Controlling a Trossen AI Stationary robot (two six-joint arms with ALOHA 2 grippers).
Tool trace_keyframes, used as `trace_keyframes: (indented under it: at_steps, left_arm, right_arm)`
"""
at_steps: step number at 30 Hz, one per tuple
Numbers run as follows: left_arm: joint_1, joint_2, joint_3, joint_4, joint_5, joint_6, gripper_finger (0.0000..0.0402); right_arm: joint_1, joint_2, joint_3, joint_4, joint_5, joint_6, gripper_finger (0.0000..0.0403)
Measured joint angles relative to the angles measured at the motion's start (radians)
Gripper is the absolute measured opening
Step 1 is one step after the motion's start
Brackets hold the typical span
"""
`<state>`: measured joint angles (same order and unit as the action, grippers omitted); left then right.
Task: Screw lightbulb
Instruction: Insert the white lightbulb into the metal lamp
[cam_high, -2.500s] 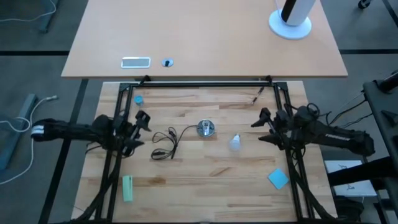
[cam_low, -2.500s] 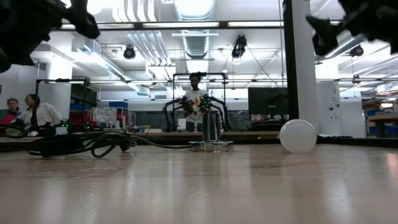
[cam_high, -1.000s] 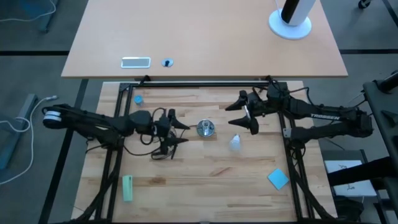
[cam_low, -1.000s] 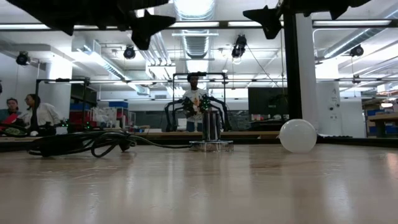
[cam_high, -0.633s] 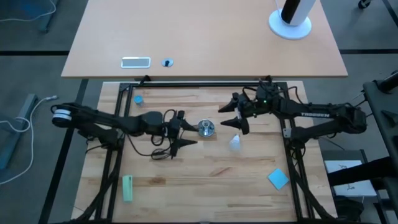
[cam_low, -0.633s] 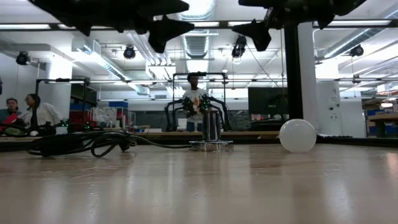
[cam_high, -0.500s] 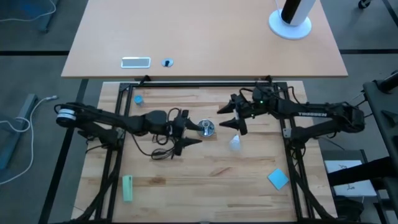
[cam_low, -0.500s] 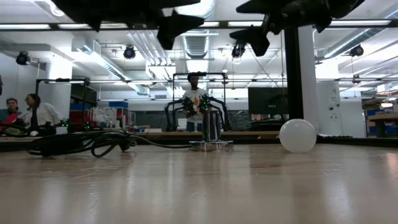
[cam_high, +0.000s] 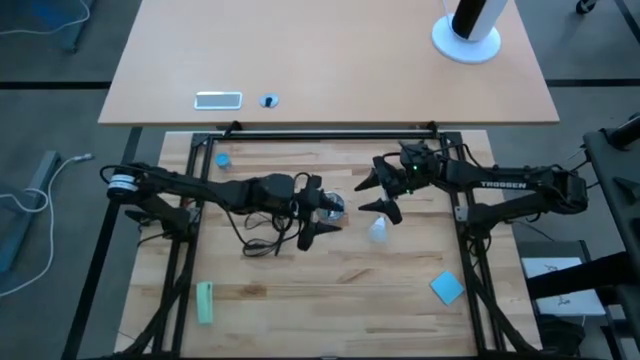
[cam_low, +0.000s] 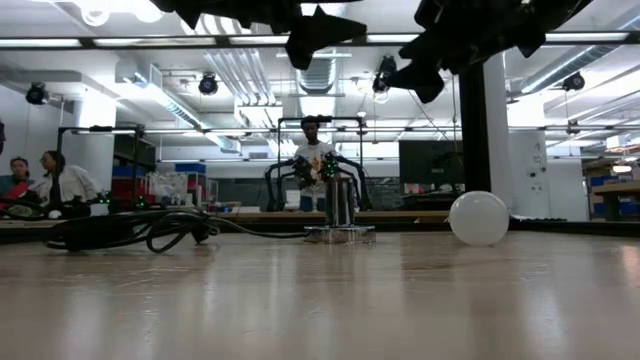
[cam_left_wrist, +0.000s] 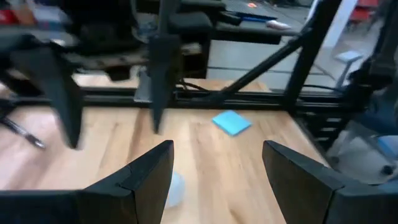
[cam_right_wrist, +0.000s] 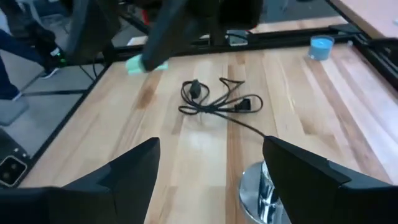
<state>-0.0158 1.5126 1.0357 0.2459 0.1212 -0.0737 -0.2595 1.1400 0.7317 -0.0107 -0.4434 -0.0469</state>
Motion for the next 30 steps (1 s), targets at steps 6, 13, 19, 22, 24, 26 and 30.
trace_keyframes:
  at_steps: [6, 13, 19, 22, 24, 26, 30]
  left_arm:
    - [0.000, -0.015, -0.031, 0.000, -0.209, -0.082, 0.0238]
    - [-0.001, -0.012, -0.037, -0.001, -0.339, -0.163, 0.0238]
    - [0.002, -0.015, -0.037, -0.001, -0.468, -0.344, 0.0238]
    - [0.002, -0.023, -0.037, 0.035, -0.483, -0.520, 0.0238]
    - [0.001, -0.023, -0.037, 0.099, -0.426, -0.547, 0.0238]
    - [-0.007, -0.023, -0.037, 0.183, -0.315, -0.499, 0.0238]
    - [-0.021, -0.026, -0.037, 0.309, -0.165, -0.400, 0.0238]
  right_arm:
    - [0.028, -0.003, -0.097, 0.083, -0.002, -0.001, 0.0285]
    - [0.050, -0.046, -0.242, 0.224, 0.022, 0.111, 0.0275]
    - [0.053, -0.123, -0.336, 0.307, 0.052, 0.180, 0.0274]
    - [0.053, -0.157, -0.355, 0.308, 0.065, 0.217, 0.0276]
    - [0.053, -0.177, -0.364, 0.308, 0.079, 0.236, 0.0277]
    - [0.053, -0.194, -0.367, 0.308, 0.081, 0.252, 0.0275]
    - [0.053, -0.210, -0.367, 0.308, 0.082, 0.281, 0.0269]
